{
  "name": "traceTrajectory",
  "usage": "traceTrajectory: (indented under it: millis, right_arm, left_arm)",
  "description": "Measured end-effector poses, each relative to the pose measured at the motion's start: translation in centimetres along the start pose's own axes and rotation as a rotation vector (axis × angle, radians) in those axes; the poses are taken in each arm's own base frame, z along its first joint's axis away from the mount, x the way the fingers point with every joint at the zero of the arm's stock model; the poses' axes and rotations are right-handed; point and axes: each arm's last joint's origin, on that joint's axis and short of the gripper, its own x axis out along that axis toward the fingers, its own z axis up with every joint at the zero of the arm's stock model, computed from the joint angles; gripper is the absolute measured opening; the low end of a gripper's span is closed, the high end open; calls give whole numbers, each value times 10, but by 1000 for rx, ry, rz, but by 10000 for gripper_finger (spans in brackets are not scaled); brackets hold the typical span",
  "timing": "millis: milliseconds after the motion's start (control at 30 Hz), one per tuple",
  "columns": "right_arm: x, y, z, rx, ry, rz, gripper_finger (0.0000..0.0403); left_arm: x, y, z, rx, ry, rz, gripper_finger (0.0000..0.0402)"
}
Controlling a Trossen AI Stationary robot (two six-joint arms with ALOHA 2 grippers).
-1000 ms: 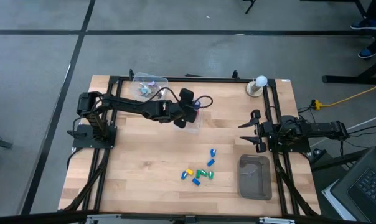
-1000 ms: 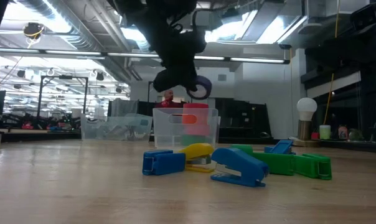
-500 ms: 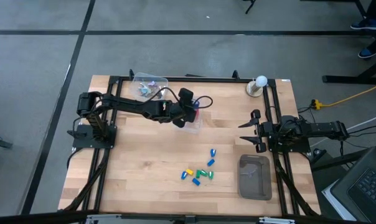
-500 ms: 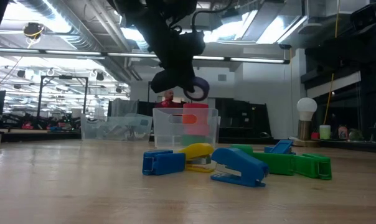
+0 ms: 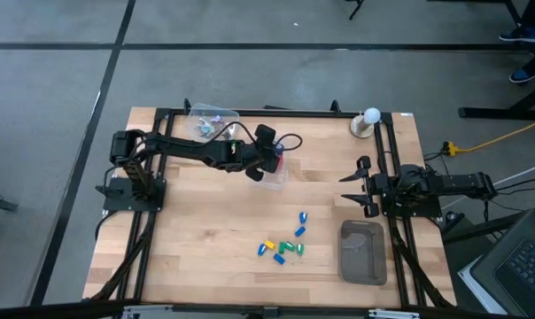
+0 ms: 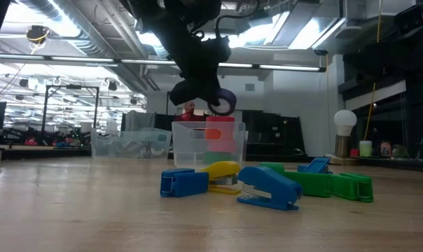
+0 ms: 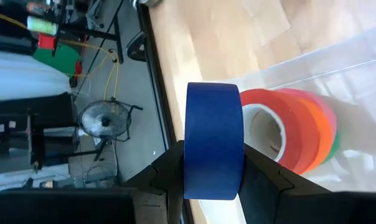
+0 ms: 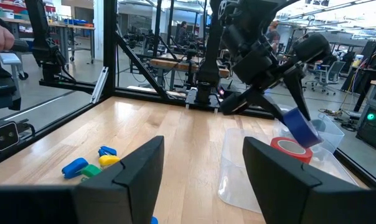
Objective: Pick and place Stapler, Stapler remover, tape
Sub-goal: Put the blue tape into the bottom transparent bin
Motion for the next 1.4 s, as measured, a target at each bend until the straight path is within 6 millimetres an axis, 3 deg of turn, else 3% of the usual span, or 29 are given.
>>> traceTrajectory:
  millis: [367, 867, 1400]
  right_arm:
    - [0, 0, 0, 0, -2, 0, 225]
    - [0, 0, 0, 0, 0, 0, 225]
    - [0, 0, 0, 0, 0, 0, 225]
  left_arm:
    - [14, -8, 1, 90, 67, 49, 116]
    - [10, -12, 6, 39, 35, 36, 119]
    - [6, -21, 4, 6, 67, -23, 194]
